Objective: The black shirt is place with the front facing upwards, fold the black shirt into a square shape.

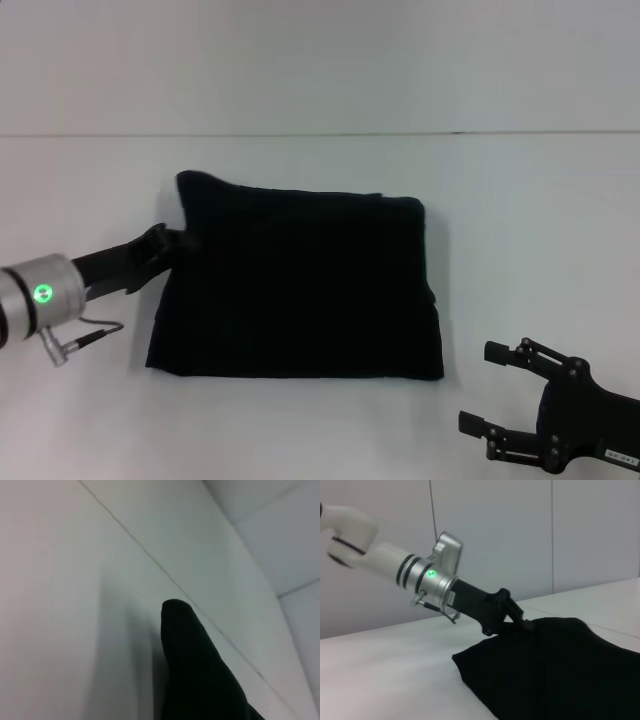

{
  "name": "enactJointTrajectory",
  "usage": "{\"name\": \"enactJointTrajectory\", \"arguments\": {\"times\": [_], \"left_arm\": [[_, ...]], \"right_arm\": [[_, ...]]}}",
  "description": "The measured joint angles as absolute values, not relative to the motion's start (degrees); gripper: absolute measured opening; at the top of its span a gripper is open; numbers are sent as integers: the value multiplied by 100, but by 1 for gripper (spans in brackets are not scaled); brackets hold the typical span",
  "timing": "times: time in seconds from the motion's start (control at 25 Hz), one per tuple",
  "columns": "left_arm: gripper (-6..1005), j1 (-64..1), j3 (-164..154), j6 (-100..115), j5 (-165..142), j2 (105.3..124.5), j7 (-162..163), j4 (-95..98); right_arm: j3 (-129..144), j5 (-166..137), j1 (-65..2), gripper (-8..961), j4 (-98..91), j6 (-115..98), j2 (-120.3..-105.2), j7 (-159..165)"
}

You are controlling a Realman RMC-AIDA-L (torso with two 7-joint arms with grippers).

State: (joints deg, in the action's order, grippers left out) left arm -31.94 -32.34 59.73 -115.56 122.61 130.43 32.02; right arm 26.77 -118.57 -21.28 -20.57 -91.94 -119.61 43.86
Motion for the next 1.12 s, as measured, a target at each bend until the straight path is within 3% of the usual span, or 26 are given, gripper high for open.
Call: {"name": "enactJointTrajectory", "arguments": {"times": [0.28, 0.76, 1.12], "left_arm": [[106, -2960, -3164, 6148, -11334, 12366, 12963, 3175], [148, -2987, -3190, 6276, -11210, 12356, 12694, 3174], [323, -2866, -3092, 6926, -11166, 12202, 11748, 3628]], "right_arm": [[2670, -11857, -2204, 925, -2058, -9194, -11961, 4386], [2672, -11856, -2223, 925, -2057, -9193, -11970, 4386], [2444, -11853, -2224, 925, -2048, -9194, -11986, 4344]]}}
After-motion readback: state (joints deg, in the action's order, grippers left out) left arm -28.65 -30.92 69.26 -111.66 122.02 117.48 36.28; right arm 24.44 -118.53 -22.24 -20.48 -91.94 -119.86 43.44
